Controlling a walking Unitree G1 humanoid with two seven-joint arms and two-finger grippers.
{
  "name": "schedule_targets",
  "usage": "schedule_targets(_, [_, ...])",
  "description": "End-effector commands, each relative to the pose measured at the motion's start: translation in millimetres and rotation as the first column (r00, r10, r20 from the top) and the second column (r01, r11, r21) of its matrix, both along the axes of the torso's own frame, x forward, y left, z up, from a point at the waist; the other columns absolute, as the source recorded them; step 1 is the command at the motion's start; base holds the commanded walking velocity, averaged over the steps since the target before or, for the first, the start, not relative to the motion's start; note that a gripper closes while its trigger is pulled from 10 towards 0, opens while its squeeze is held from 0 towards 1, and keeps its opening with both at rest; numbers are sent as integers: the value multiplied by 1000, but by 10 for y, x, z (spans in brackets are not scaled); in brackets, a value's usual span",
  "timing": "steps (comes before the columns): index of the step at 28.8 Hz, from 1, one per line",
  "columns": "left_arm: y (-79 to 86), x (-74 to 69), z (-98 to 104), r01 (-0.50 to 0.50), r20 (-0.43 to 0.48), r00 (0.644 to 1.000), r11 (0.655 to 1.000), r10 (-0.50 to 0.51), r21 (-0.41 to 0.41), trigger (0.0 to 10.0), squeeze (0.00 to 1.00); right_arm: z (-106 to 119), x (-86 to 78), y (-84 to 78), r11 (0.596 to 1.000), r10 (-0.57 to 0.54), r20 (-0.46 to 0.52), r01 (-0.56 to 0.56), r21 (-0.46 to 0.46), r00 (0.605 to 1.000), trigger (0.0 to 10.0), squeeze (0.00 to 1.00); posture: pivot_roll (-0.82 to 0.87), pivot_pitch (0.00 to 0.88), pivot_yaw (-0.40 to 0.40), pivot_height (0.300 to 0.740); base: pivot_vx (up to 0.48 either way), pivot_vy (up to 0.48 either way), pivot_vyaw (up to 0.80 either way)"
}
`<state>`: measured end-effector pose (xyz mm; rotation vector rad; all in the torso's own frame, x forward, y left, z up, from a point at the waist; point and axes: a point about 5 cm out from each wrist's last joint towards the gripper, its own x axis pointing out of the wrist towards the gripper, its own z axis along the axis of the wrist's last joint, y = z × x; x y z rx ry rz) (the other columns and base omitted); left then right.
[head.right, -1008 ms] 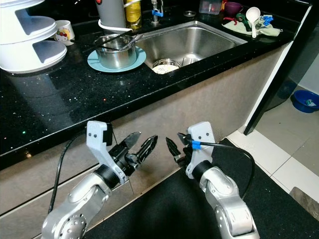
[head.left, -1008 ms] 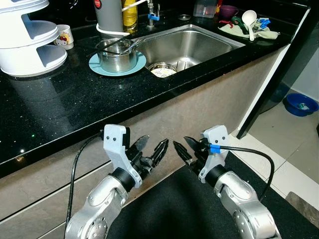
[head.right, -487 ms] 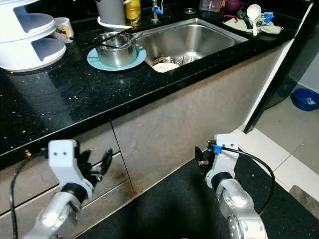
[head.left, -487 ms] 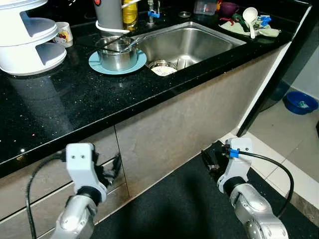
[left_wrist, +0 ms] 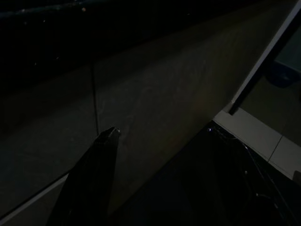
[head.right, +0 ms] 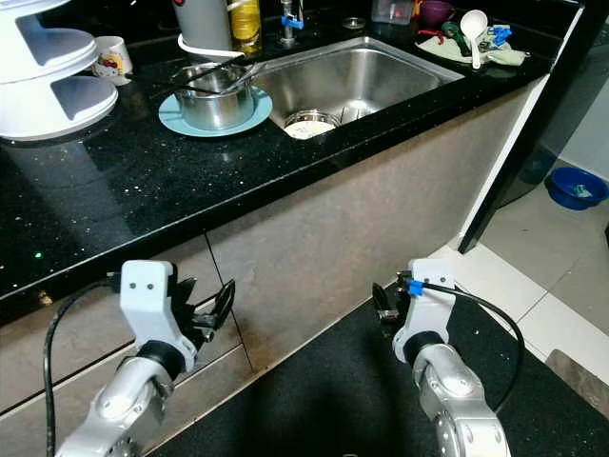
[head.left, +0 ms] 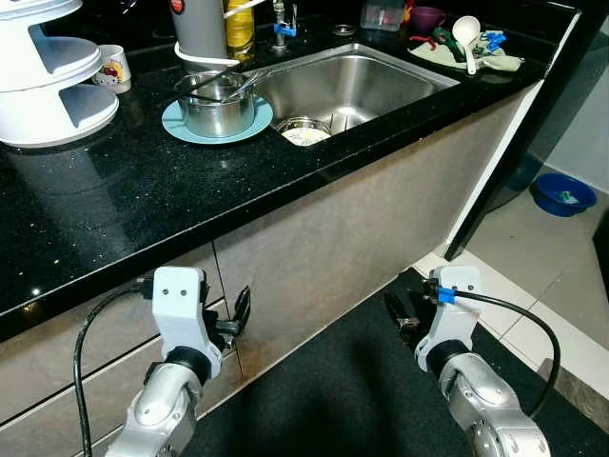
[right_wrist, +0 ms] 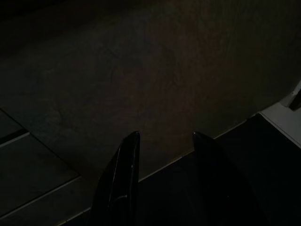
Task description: Kitchen organization
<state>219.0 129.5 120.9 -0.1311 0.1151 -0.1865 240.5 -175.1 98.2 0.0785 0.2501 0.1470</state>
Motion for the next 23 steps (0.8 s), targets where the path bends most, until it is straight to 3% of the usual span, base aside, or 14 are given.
schedule_targets(1, [-9,4,18,7,15,1000,1000,-7,7,10000,0,-29,-27,-39,1000,-14,-14,14,-12,1000,10000,0,-60,30,-16,740,0,0,0])
schedule_targets(23, [19,61,-10,18,-4,1000,1000,-17,5,10000,0,-28,-11,4,1000,-10,-18,10,-9,1000,10000,0,-65,28,-3,740,0,0,0])
